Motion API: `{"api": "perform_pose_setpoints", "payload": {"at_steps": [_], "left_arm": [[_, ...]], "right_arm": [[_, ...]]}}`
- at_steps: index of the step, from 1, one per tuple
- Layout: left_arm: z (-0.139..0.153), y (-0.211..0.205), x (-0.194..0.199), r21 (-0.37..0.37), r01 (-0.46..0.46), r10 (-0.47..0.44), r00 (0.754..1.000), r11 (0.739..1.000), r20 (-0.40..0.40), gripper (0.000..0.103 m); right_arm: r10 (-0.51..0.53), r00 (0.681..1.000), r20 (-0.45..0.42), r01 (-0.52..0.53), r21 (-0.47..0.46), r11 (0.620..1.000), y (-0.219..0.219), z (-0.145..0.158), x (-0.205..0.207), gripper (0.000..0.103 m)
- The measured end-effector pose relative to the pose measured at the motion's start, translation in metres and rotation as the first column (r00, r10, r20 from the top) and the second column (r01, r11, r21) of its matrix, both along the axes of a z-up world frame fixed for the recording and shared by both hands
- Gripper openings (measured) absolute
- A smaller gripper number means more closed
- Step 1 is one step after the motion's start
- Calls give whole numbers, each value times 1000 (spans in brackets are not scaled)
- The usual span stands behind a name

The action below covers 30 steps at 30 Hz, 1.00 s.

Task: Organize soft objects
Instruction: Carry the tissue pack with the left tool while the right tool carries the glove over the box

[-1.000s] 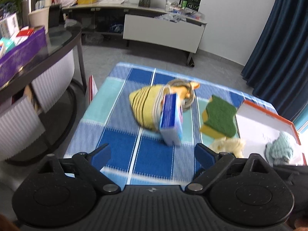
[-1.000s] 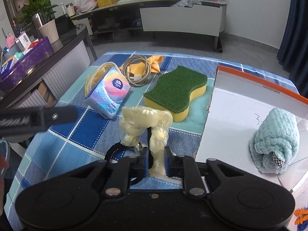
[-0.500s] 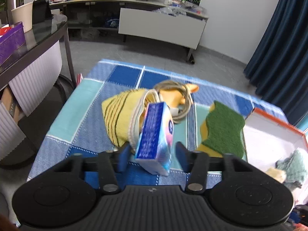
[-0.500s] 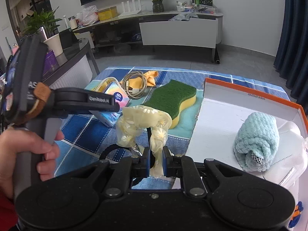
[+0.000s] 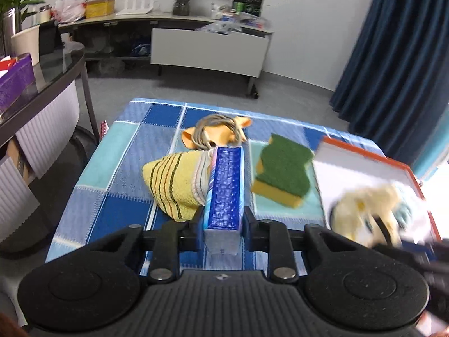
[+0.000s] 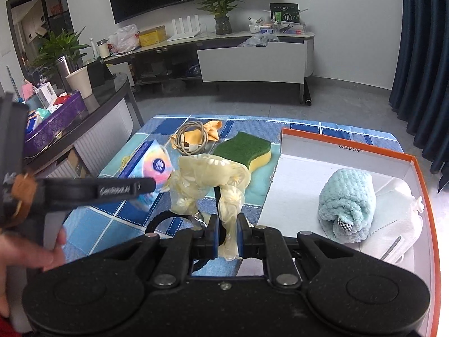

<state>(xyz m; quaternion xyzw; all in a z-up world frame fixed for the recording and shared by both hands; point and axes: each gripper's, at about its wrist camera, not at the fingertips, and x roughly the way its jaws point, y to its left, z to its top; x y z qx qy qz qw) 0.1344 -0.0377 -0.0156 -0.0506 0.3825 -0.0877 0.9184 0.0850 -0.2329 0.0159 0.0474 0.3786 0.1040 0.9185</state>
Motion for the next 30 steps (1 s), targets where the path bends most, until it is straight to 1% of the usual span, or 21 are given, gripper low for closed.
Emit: {"api": "perform_pose_setpoints", "payload": {"at_steps": [1, 5, 8, 10, 11, 12, 14, 16, 18, 21, 24, 26, 27, 28, 30], "left_arm": [[1, 1, -6, -9, 12, -12, 1000, 1000, 1, 27], [-2, 8, -24, -32, 15, -15, 1000, 999, -16, 28], [-4, 11, -35, -12, 36, -36, 999, 999, 14, 30], [-8, 12, -42, -5, 43, -43, 999, 999, 6, 30], [-10, 13, -43, -17, 51, -51, 999, 999, 1, 34], [-11, 13, -44, -20, 52, -52, 999, 998, 3, 45], [-13, 12, -43, -8, 46, -46, 999, 999, -2, 57], [-15, 10, -41, -17, 58, -58, 998, 998, -4, 58], [-17, 3, -42, -2, 75, -75, 997, 997, -4, 59], [-25, -8, -45, 3, 110, -109, 994, 994, -19, 67], [-35, -15, -45, 18, 114, -114, 993, 993, -42, 68], [-39, -17, -44, 4, 110, -109, 993, 994, -46, 73], [-39, -19, -44, 2, 117, -117, 992, 993, -44, 73], [-39, -23, -45, 15, 128, -128, 991, 992, -36, 73], [-40, -34, -46, 58, 156, -155, 988, 986, -26, 77]], "right_arm": [[1, 1000, 5, -1, 1, 1000, 0, 2, -3, 16], [3, 1000, 19, -3, 2, 1000, 1, 10, -17, 16], [-2, 1000, 28, 2, 0, 1000, 0, 14, -26, 16], [-4, 1000, 27, 4, -2, 1000, -1, 16, -31, 16], [-4, 1000, 27, 5, -4, 1000, -1, 16, -33, 16], [-6, 1000, 28, 6, -5, 1000, -2, 17, -35, 16], [-9, 1000, 28, 9, -6, 1000, -2, 17, -38, 16], [-10, 999, 30, 11, -10, 1000, -2, 18, -40, 16], [-13, 999, 30, 13, -10, 1000, -3, 18, -42, 16], [-22, 999, 27, 22, -13, 1000, -6, 17, -44, 16], [-36, 999, 30, 36, -21, 999, -12, 17, -47, 16], [-51, 998, 31, 52, -21, 998, -16, 17, -48, 16], [-58, 998, 31, 59, -21, 998, -18, 17, -48, 16], [-64, 997, 30, 65, -20, 998, -20, 17, -49, 16], [-69, 997, 30, 70, -19, 997, -22, 17, -49, 16]]}}
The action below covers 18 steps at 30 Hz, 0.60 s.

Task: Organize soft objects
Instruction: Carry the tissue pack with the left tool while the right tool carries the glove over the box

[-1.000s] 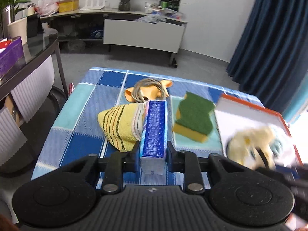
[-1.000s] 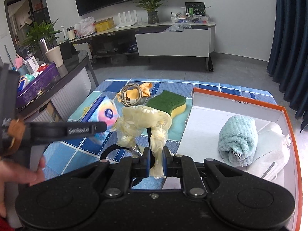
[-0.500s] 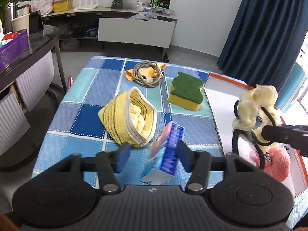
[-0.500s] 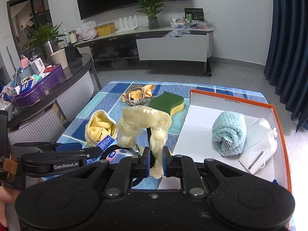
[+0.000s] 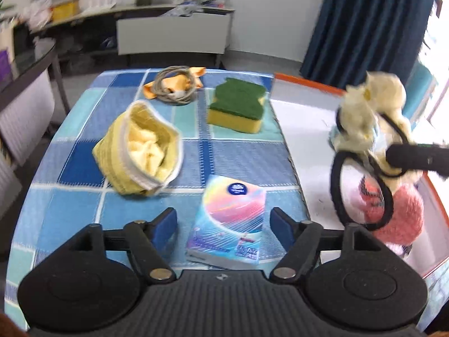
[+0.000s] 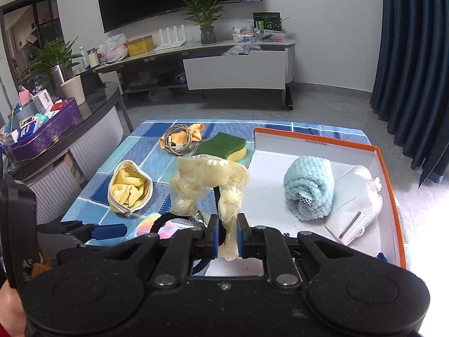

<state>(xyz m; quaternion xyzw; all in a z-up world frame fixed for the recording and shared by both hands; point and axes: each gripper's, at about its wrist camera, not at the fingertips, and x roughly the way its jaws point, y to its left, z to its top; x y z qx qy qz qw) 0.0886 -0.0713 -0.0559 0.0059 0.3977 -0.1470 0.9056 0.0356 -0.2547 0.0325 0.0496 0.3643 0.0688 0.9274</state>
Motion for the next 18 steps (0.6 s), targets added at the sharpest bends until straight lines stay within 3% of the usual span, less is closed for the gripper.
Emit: {"api": "perform_pose_setpoints", "payload": {"at_steps": [2, 4, 18], "left_arm": [[-4, -8, 1, 34, 17, -17, 1000, 999, 5, 75], [-8, -13, 3, 72, 17, -17, 1000, 997, -6, 54], [44, -12, -12, 41, -37, 34, 997, 998, 65, 53]], "right_arm": [[-1, 1000, 1, 1, 1, 1000, -1, 0, 0, 16], [-2, 1000, 4, 2, -1, 1000, -1, 1, -2, 16], [-26, 998, 59, 26, 6, 1000, -11, 20, -11, 16]]}}
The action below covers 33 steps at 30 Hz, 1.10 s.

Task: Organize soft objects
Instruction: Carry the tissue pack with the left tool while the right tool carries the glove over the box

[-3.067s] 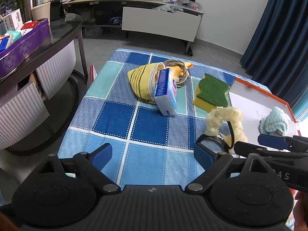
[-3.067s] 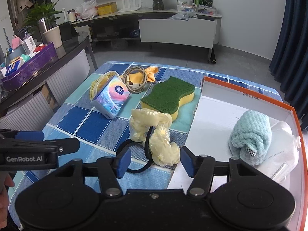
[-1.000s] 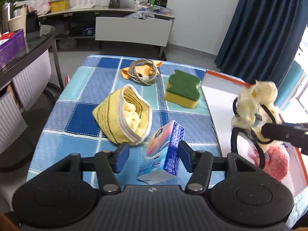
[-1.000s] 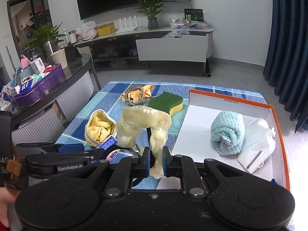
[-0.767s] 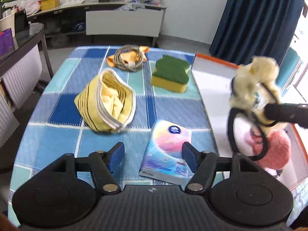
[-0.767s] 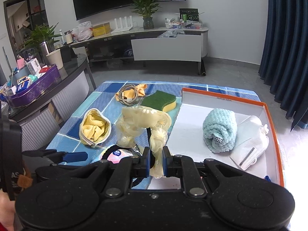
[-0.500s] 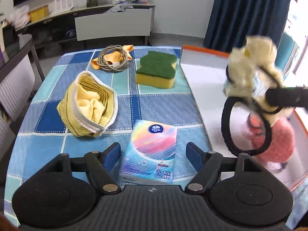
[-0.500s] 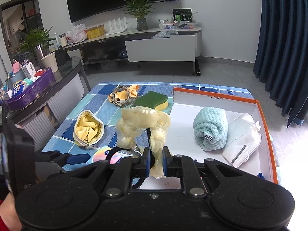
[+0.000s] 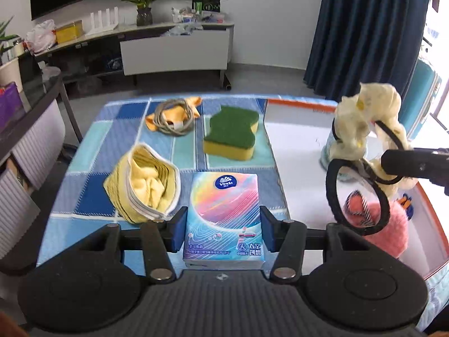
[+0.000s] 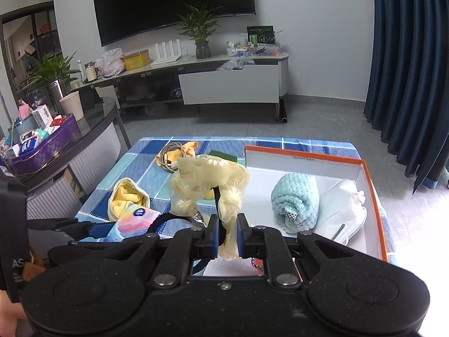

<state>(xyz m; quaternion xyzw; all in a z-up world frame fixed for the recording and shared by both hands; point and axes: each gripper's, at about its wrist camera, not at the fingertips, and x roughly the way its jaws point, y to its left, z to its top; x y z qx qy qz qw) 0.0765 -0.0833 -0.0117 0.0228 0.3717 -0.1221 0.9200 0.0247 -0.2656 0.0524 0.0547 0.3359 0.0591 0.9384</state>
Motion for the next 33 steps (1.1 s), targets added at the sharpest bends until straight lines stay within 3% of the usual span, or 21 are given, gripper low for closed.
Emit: {"api": "perform_pose_setpoints", "payload": {"at_steps": [10, 33], "left_arm": [[25, -5, -5, -35, -8, 9, 1000, 999, 29, 53], [35, -47, -4, -62, 77, -75, 997, 995, 31, 53]], "right_arm": [[-38, 999, 35, 39, -7, 999, -17, 14, -9, 16], [-129, 990, 51, 130, -16, 991, -48, 20, -19, 16]]}}
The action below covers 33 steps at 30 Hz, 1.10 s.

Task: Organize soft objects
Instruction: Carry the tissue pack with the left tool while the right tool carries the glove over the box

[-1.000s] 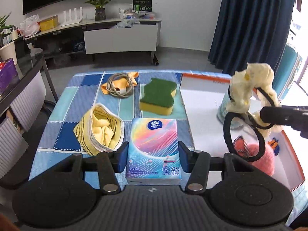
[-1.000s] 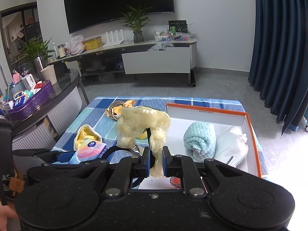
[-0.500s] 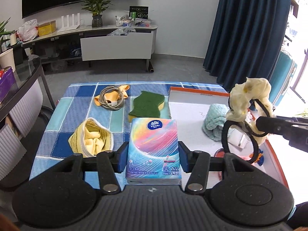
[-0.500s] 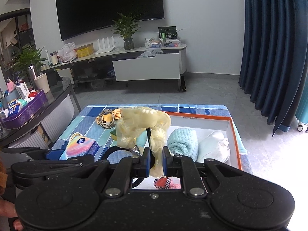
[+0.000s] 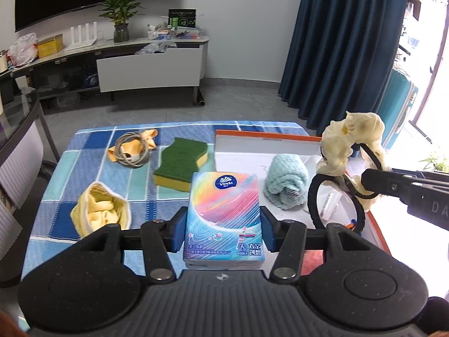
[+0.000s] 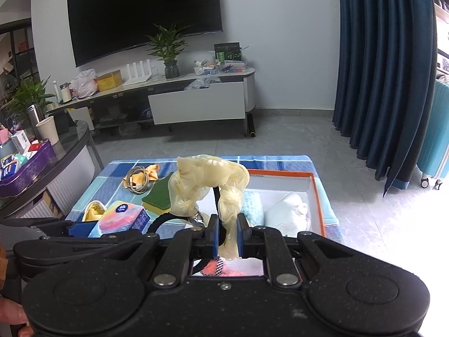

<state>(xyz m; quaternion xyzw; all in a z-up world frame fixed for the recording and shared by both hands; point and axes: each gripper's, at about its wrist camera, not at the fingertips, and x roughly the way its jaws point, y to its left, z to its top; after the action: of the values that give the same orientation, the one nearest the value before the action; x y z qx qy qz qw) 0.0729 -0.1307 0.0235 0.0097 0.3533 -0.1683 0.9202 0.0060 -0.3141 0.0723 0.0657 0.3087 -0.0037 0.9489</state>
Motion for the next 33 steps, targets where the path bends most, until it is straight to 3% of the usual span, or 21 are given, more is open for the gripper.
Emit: {"api": "perform_pose_setpoints", "payload": {"at_steps": [14, 33], "left_arm": [[5, -26, 3, -8, 58, -58, 998, 998, 10, 53], [3, -56, 2, -1, 129, -129, 992, 992, 2, 53]], "right_arm": [[-81, 997, 18, 81, 2, 997, -29, 4, -6, 16], [-112, 994, 19, 112, -8, 994, -45, 3, -3, 16]]}}
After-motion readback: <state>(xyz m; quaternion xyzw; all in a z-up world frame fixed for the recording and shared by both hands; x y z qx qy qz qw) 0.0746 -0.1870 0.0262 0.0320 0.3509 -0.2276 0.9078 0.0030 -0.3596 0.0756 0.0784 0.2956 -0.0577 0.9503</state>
